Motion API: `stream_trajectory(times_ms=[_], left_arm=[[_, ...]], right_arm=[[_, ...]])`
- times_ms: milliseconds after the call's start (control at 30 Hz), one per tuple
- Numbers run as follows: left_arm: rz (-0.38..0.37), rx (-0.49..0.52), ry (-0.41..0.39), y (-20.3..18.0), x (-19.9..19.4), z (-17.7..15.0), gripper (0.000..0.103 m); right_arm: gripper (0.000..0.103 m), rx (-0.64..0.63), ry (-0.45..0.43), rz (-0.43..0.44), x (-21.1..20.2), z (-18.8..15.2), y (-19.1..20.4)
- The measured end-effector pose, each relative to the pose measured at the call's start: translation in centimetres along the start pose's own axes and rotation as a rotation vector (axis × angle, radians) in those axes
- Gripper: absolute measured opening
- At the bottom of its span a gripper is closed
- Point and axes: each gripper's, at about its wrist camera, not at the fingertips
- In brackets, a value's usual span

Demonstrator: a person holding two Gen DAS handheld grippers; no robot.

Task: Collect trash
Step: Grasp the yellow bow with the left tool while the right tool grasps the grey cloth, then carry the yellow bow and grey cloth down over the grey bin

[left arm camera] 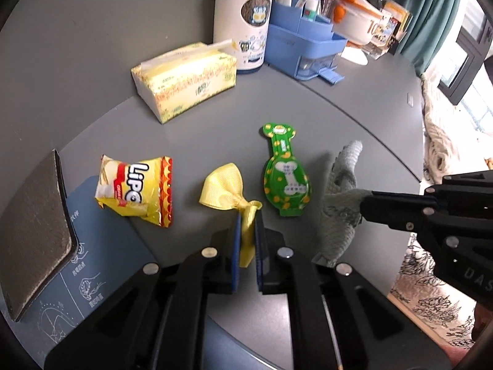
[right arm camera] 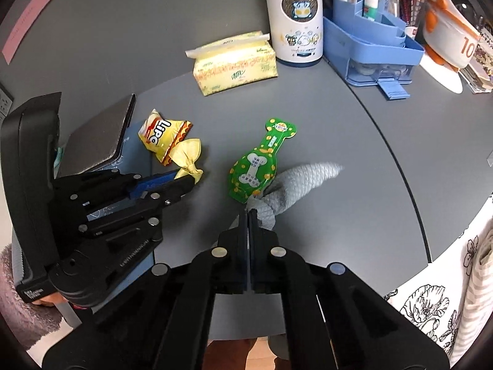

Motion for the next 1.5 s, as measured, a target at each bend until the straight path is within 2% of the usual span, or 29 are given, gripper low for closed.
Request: stream_trajectory(times_ms=[267, 500, 700, 900, 1133, 1367, 1500], left_arm=[[-0.010, -0.009, -0.022, 0.3, -1.2, 0.4, 0.008], [-0.032, 0.001, -0.065, -0.7, -3.6, 0.9, 0.008], [-0.059, 0.013, -0.108, -3.7, -6.2, 1.2, 0.008], [-0.081, 0.032, -0.140, -8.9, -9.0, 0.0, 0.009], [-0.068, -0.026, -0.138, -15.3, -11.9, -4.4, 0.009], [-0.028, -0.118, -0.098, -21.6, -13.9, -11.1, 0.009], [-0.008, -0.176, -0.063, -24.0, -13.9, -15.0, 0.009]], right_arm=[[0.001, -0.014, -0.036, 0.007, -1.9, 0.3, 0.7], [0.000, 0.014, -0.093, 0.014, -6.0, 0.1, -0.6], [0.000, 0.034, -0.136, 0.033, -10.2, -1.5, -2.3], [0.000, 0.007, -0.153, 0.071, -14.1, -4.4, -3.7], [0.000, -0.057, -0.108, 0.130, -18.0, -10.0, -6.1], [0.001, -0.119, -0.036, 0.189, -20.6, -16.5, -8.5], [0.001, -0.159, -0.001, 0.222, -21.3, -20.0, -9.3]])
Point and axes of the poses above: each gripper's, at about its wrist camera, not at the fingertips, and x roughly the way its jaws point, y to its left, z to its top, and after that the axes turned 8 degrees about -y, right-handed
